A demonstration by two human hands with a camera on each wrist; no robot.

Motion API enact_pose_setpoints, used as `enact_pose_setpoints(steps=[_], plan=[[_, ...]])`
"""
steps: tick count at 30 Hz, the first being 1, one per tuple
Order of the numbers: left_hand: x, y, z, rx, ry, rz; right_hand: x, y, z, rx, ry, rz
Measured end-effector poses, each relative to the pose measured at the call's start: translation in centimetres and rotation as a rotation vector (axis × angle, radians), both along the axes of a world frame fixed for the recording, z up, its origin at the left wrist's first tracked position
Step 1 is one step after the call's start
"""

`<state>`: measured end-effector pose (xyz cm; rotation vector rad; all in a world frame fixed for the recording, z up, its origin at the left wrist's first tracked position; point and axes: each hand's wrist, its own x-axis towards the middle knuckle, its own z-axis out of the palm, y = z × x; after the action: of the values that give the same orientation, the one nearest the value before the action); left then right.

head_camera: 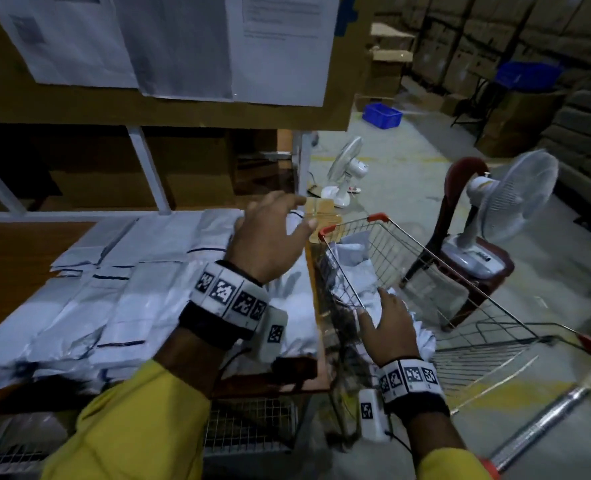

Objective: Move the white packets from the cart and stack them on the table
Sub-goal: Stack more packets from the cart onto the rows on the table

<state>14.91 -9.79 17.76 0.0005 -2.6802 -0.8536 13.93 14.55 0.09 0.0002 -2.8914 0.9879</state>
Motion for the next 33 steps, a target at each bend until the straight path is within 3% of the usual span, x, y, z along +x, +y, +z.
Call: enact_pose_setpoints(steps=[7,18,26,33], plan=[[-7.7,10.7,-4.1,-0.135,-0.111,-0.144,-1.0,5.7,-1.1,-0.011,-0.02,-0.132],[-23.5,18.0,-13.9,-0.429,-0.266,-0.257,-8.0,10.2,-4.3,-0.011,-0.138,-0.373],[-29.9,19.9,-23.0,-0.774,-0.442,-0.345,-13.8,13.3,-9.1,0.009,-0.33,-0.462],[-35.7,23.7,-28.6,-0.821,-0.557,-0.438,-21.6,14.9,-16.3,0.04,-0.515,-0.402]])
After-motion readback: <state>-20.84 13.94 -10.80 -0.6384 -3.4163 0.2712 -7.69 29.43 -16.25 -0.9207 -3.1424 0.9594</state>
